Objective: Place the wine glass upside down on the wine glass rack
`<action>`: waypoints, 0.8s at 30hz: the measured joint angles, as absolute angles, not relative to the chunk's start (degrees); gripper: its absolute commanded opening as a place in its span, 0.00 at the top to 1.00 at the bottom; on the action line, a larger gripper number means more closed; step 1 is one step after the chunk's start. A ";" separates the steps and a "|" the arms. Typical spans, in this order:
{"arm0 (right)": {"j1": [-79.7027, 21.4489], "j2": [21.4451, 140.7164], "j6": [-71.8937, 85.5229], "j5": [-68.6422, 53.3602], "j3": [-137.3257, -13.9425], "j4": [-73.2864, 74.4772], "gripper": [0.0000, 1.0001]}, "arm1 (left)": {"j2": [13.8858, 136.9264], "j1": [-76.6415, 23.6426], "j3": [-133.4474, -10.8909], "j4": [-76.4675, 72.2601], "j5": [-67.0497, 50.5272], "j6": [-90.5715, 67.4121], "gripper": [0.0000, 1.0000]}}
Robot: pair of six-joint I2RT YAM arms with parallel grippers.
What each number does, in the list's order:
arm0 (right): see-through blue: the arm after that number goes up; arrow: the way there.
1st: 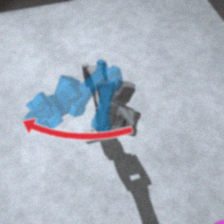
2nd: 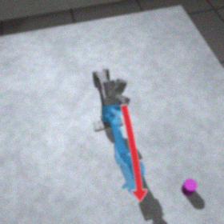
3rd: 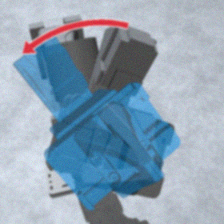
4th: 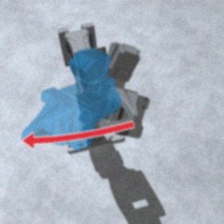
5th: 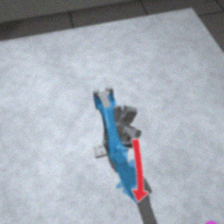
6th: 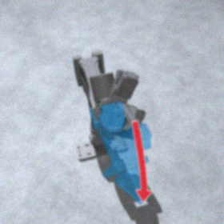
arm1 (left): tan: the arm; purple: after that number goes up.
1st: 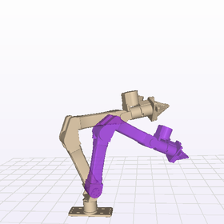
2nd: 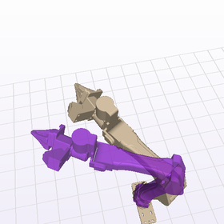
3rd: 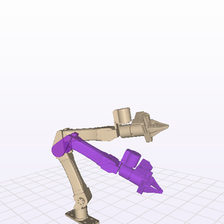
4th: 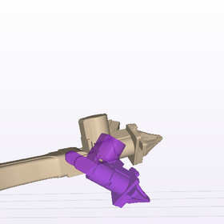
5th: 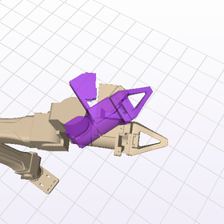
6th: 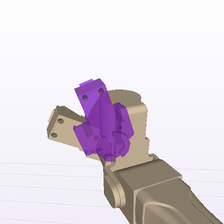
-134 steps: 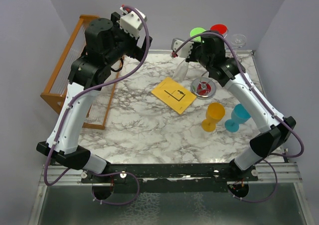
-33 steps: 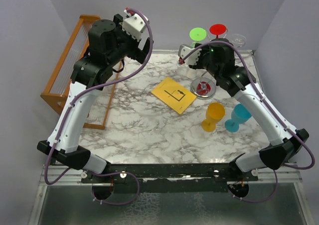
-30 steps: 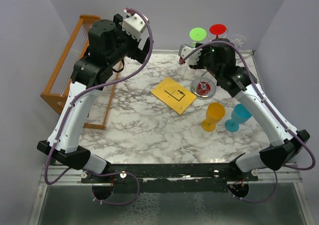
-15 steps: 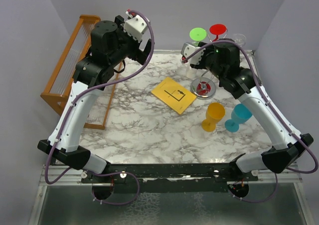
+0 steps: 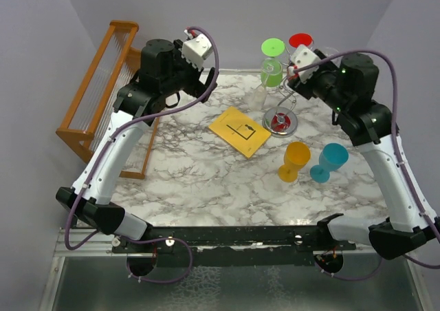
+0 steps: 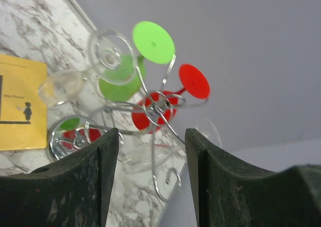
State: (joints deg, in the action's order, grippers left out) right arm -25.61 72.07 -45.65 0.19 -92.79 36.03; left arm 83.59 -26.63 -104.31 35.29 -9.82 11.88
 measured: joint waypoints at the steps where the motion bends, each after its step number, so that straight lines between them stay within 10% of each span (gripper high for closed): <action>1: -23.00 71.09 -43.31 -1.41 -92.71 35.99 0.38 | 83.59 -26.63 -103.20 35.00 -11.55 10.87 0.08; 24: 7.44 62.89 -21.08 -6.48 -83.07 32.82 0.33 | 106.50 -55.42 -99.13 27.55 -13.87 3.81 0.18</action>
